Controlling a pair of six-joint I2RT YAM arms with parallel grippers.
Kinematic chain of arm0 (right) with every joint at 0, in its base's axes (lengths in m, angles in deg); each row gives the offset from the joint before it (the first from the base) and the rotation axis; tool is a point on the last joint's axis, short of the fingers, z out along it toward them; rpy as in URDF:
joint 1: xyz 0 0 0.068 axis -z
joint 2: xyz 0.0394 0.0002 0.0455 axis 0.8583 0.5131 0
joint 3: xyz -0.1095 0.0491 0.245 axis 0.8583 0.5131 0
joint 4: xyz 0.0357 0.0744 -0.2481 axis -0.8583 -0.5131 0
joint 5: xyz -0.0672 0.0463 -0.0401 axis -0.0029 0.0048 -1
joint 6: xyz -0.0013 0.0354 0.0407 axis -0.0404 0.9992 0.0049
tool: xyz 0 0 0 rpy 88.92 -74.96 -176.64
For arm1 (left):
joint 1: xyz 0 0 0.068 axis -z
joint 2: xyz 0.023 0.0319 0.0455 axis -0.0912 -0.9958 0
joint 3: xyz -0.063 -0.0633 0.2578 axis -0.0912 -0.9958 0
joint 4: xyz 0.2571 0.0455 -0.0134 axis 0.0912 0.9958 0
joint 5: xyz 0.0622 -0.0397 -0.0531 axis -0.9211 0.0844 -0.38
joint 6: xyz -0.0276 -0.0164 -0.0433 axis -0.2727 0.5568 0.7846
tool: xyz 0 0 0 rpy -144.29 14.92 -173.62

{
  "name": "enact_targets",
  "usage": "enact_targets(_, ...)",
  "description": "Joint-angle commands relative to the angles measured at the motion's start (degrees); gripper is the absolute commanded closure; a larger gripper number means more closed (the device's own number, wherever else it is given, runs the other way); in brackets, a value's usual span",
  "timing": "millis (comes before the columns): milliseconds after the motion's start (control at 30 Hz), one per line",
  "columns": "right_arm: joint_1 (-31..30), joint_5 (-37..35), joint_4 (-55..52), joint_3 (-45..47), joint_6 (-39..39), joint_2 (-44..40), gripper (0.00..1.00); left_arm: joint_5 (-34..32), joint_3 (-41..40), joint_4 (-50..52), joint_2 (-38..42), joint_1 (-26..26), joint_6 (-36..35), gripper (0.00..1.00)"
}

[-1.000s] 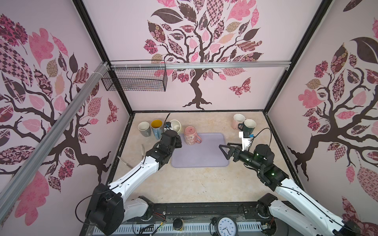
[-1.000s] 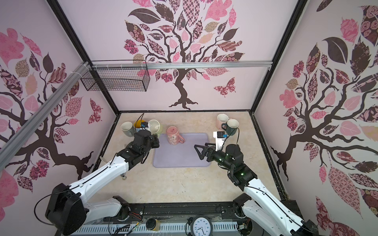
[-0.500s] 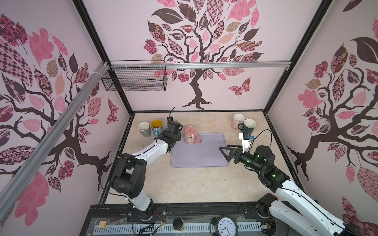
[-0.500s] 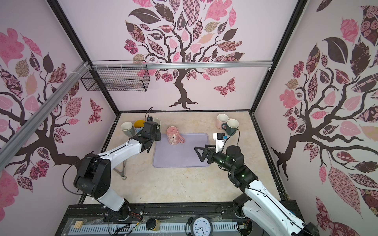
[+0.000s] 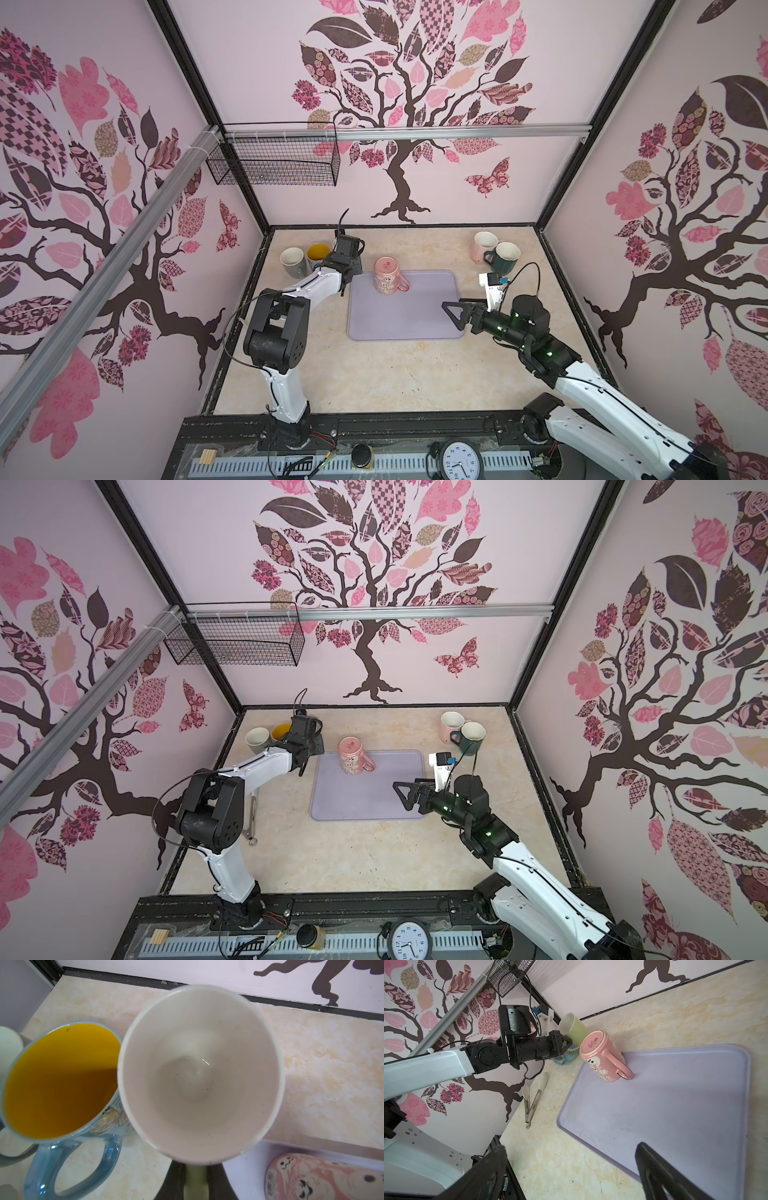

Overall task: Turn the mug right side up
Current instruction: Place the mug at the top-left of the table.

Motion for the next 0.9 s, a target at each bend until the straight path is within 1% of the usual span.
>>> enact_targets(0,-0.2,0.2,-0.4,-0.6,-1.3,0.2,0.01,0.0,5.1,-2.2,-1.0,-0.2,-0.7,1.0)
enact_targets(167,-0.2,-0.2,-0.3,-0.6,-1.8,1.4,0.0,-0.8,8.3,1.1,-3.8,-0.2,-0.9,1.0)
enact_targets(400,-0.1,0.5,0.5,-0.6,-1.6,3.5,0.0,0.2,9.2,1.6,-5.1,-0.3,-0.5,1.0)
enact_targets(500,-0.2,0.6,0.5,-0.7,-1.7,3.8,0.01,-0.5,10.1,2.8,-5.7,-0.3,-0.2,1.0)
enact_targets(533,-0.2,0.4,0.3,-0.7,-1.6,3.8,0.01,-0.8,10.3,3.2,-5.9,-0.3,0.1,0.92)
enact_targets(633,-0.2,-0.1,-0.1,-0.9,-1.4,3.9,0.0,-1.5,10.7,4.2,-6.2,-0.3,0.6,0.63)
enact_targets(733,-0.2,-0.1,-0.4,-0.9,-1.4,3.9,0.0,-0.5,10.6,4.4,-5.7,-0.3,1.1,0.5)
enact_targets(867,-0.1,0.0,-0.2,-0.9,-1.1,4.1,0.0,-0.1,10.2,5.1,-4.4,-0.3,1.3,0.41)
